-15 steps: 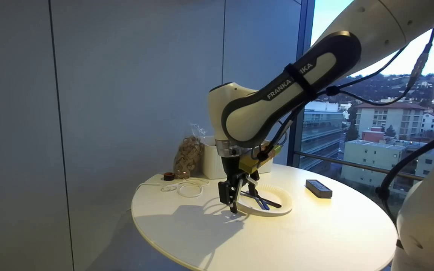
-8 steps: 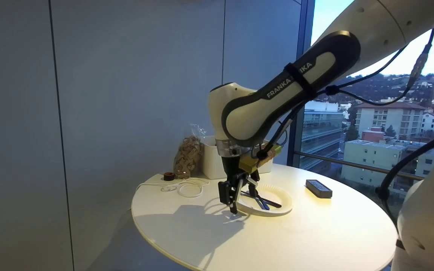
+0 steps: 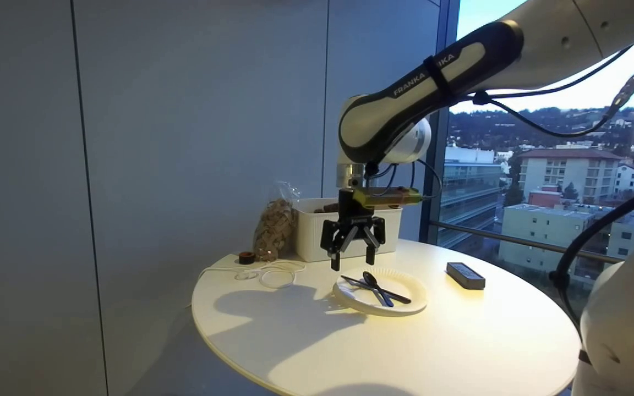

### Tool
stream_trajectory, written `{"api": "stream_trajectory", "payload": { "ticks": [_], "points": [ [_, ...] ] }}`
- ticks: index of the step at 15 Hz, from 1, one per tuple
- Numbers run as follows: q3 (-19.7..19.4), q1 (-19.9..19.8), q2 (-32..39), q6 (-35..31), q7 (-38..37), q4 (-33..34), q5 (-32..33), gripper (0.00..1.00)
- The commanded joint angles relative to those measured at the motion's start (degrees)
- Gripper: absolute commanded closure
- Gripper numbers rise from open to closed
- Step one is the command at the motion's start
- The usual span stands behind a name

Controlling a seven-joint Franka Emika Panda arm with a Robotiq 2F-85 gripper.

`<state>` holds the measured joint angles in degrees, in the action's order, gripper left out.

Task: Put the spoon on the right side of the table then put the knife on the left.

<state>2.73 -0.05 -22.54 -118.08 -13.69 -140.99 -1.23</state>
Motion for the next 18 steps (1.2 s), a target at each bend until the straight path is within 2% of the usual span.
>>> {"api": "stream_trajectory", "payload": {
  "ticks": [1,5,7,10,13,18],
  "points": [
    [-1.13,-1.39,3.88,-1.25,-2.29,1.04,-2.64,0.00],
    [-1.22,-2.59,7.99,-5.07,-6.41,-0.29,-2.41,0.00],
    [-1.63,-3.71,7.71,-5.96,-9.12,-1.09,-0.91,0.00],
    [-3.83,-6.09,5.21,-5.99,-10.30,-2.26,-1.71,0.00],
    [-5.71,-8.16,6.55,-5.88,-10.45,-1.68,-1.85,0.00],
    [-5.44,-6.96,10.52,-7.00,-9.37,-2.02,-3.67,0.00]
  ]
}}
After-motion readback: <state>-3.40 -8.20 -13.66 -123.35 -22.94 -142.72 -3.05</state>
